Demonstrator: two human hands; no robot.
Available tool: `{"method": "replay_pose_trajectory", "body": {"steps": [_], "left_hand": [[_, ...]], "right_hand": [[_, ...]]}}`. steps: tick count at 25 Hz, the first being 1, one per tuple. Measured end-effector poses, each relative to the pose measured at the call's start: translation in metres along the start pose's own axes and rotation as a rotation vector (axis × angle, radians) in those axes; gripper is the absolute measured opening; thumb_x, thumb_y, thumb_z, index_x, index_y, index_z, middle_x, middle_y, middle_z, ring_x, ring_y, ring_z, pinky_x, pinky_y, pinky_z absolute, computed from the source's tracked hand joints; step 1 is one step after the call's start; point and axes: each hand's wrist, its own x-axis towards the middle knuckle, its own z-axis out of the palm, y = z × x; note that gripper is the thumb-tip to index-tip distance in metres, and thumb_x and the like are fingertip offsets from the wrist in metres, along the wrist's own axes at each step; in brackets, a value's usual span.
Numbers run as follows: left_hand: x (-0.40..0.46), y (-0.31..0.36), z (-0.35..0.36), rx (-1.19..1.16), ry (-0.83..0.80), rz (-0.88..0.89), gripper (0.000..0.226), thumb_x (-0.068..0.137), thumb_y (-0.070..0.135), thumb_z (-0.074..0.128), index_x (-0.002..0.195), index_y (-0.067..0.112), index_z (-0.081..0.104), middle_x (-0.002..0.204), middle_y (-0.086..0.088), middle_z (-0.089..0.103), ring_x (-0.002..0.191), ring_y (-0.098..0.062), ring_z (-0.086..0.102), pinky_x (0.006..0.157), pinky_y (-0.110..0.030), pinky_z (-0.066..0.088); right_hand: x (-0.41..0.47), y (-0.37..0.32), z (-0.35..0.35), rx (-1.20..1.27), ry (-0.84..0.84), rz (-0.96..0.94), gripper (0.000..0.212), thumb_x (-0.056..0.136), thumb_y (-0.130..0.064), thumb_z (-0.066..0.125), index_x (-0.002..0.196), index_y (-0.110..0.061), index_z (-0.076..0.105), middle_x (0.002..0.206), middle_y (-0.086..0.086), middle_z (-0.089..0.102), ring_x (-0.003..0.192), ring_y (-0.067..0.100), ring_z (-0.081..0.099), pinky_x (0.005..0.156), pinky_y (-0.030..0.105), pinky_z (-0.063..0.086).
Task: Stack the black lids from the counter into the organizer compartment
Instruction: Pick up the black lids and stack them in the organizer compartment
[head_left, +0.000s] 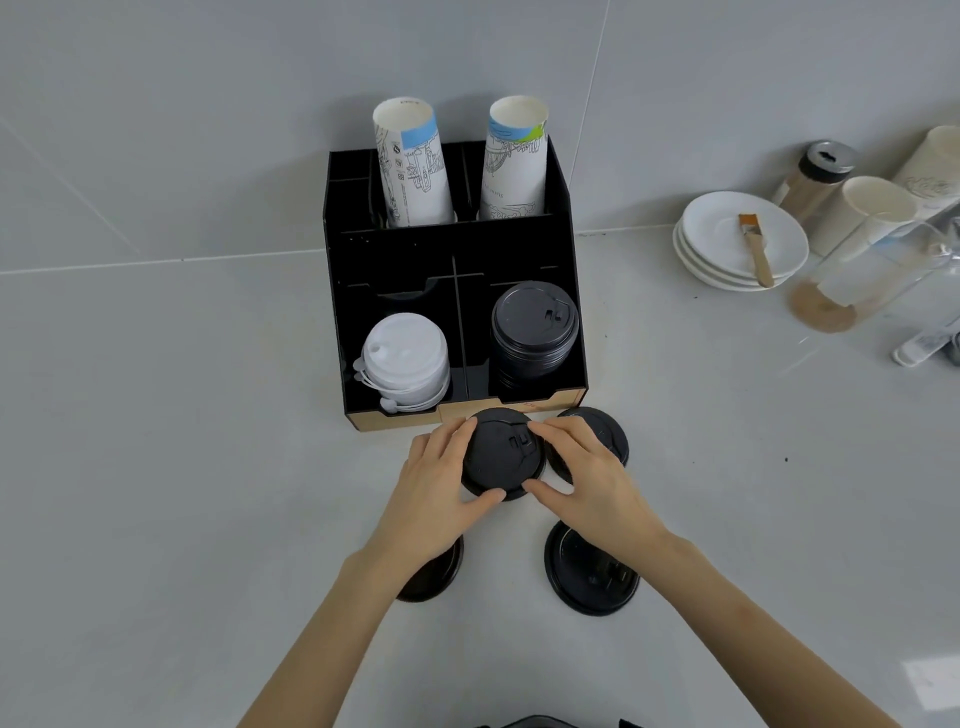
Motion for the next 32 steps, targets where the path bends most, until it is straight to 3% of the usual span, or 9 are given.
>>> {"method": "replay_pose_trajectory", "body": {"steps": [2,6,10,15,18,22,32], "left_hand": [[0.001,0.005,-0.006,0.008,0.016,0.047,0.074,0.080,0.033,0.061,0.138,0.017,0.017,0.148,0.000,0.024,0.133,-0.019,0.021,0.110,-0.028,0.020],[0.011,0.018,-0.020,0.001,0.056,0.086,0.076,0.080,0.033,0.061,0.138,0.017,0.016,0.148,-0.001,0.024,0.135,-0.017,0.018,0.111,-0.028,0.019],[0.023,0.031,-0.035,-0.052,0.124,0.116,0.074,0.079,0.029,0.063,0.137,0.017,0.019,0.144,-0.004,0.027,0.132,-0.018,0.024,0.105,-0.025,0.023],[0.051,0.042,-0.050,-0.097,0.139,0.148,0.071,0.078,0.023,0.065,0.135,0.013,0.025,0.141,-0.007,0.031,0.129,-0.019,0.031,0.101,-0.021,0.024],[0.072,0.043,-0.057,-0.075,0.149,0.181,0.066,0.078,0.022,0.066,0.133,0.012,0.031,0.140,-0.006,0.034,0.129,-0.020,0.031,0.101,-0.022,0.026],[0.098,0.044,-0.063,-0.014,0.090,0.183,0.066,0.079,0.024,0.064,0.134,0.013,0.029,0.145,-0.004,0.031,0.131,-0.022,0.024,0.106,-0.030,0.025],[0.131,0.031,-0.054,0.115,-0.082,0.200,0.066,0.083,0.023,0.059,0.137,0.012,0.024,0.151,-0.006,0.023,0.137,-0.026,0.022,0.113,-0.035,0.019]], "right_hand": [[0.001,-0.002,-0.007,0.020,0.034,-0.026,0.051,0.078,-0.017,0.066,0.124,-0.011,0.045,0.124,0.007,0.048,0.111,0.009,0.044,0.091,0.001,0.028],[0.007,-0.008,-0.022,0.039,0.118,-0.046,0.048,0.078,-0.017,0.066,0.123,-0.012,0.047,0.127,0.004,0.049,0.114,0.012,0.048,0.095,0.011,0.031],[0.016,-0.013,-0.038,0.080,0.212,-0.066,0.046,0.077,-0.014,0.068,0.119,-0.012,0.051,0.125,0.005,0.052,0.106,0.002,0.047,0.088,-0.006,0.028],[0.037,-0.018,-0.056,0.082,0.273,-0.047,0.043,0.077,-0.013,0.067,0.117,-0.010,0.052,0.126,0.007,0.051,0.103,0.006,0.053,0.084,-0.011,0.024],[0.054,-0.016,-0.063,0.065,0.309,-0.031,0.042,0.078,-0.014,0.067,0.117,-0.010,0.052,0.125,0.007,0.051,0.108,0.008,0.047,0.086,-0.008,0.025],[0.071,-0.014,-0.065,0.051,0.335,0.035,0.042,0.079,-0.014,0.065,0.118,-0.010,0.050,0.124,0.008,0.050,0.111,0.018,0.050,0.088,0.012,0.031],[0.087,0.000,-0.047,0.041,0.297,0.163,0.048,0.080,-0.017,0.064,0.123,-0.012,0.045,0.123,0.012,0.043,0.114,0.026,0.045,0.089,0.024,0.036]]}}
